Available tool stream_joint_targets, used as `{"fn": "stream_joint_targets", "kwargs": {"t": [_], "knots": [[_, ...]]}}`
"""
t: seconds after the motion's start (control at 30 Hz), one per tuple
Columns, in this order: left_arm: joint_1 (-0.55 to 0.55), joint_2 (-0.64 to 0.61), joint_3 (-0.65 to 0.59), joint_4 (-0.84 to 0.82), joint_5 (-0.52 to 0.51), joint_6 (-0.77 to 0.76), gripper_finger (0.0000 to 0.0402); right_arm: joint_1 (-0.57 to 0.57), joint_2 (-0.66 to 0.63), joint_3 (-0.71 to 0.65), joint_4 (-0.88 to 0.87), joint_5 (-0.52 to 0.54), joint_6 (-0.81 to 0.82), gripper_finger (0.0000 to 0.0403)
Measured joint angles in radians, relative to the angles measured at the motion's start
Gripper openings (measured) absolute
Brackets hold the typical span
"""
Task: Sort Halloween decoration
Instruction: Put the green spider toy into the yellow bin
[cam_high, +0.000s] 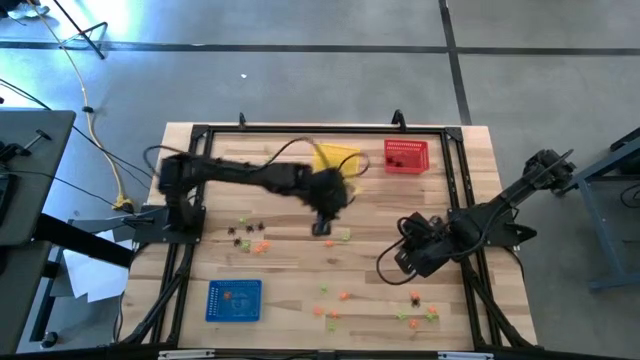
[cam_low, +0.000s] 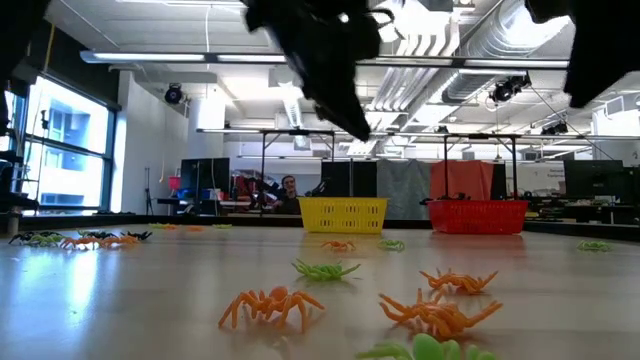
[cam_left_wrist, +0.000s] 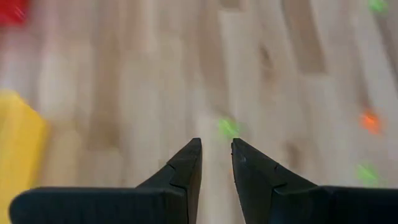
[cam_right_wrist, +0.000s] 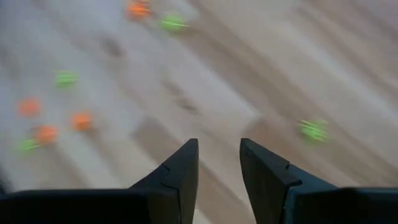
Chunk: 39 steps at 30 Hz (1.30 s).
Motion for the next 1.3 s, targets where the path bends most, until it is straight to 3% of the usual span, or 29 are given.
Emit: {"fn": "stream_joint_targets", "kwargs": {"t": [0.17,0.3,0.47,0.77,0.9,1.3], "knots": [[-0.153,-0.184,-0.19,0.126,-0.151,-0.117,0.0074,-0.007,0.052,-0.001,-0.227,-0.007,0.152,0.0114],[-0.272,-0.293,-0.271,0.18,-0.275,-0.19,0.0074,-0.02,0.106,-0.002,-0.274,-0.048,0.177,0.0114],[-0.415,-0.39,-0.28,0.151,-0.506,-0.243,0.0074,-0.045,0.136,-0.002,-0.172,-0.037,0.044,0.0114],[-0.638,-0.503,-0.28,0.044,-0.727,-0.404,0.0074,-0.115,0.147,-0.002,-0.171,-0.095,-0.076,0.0115],[-0.699,-0.514,-0.28,-0.009,-0.795,-0.476,0.0074,-0.137,0.175,-0.003,-0.172,-0.17,-0.129,0.0124],[-0.743,-0.514,-0.28,-0.039,-0.861,-0.513,0.0074,-0.222,0.304,-0.003,-0.196,-0.179,-0.273,0.0136]]}}
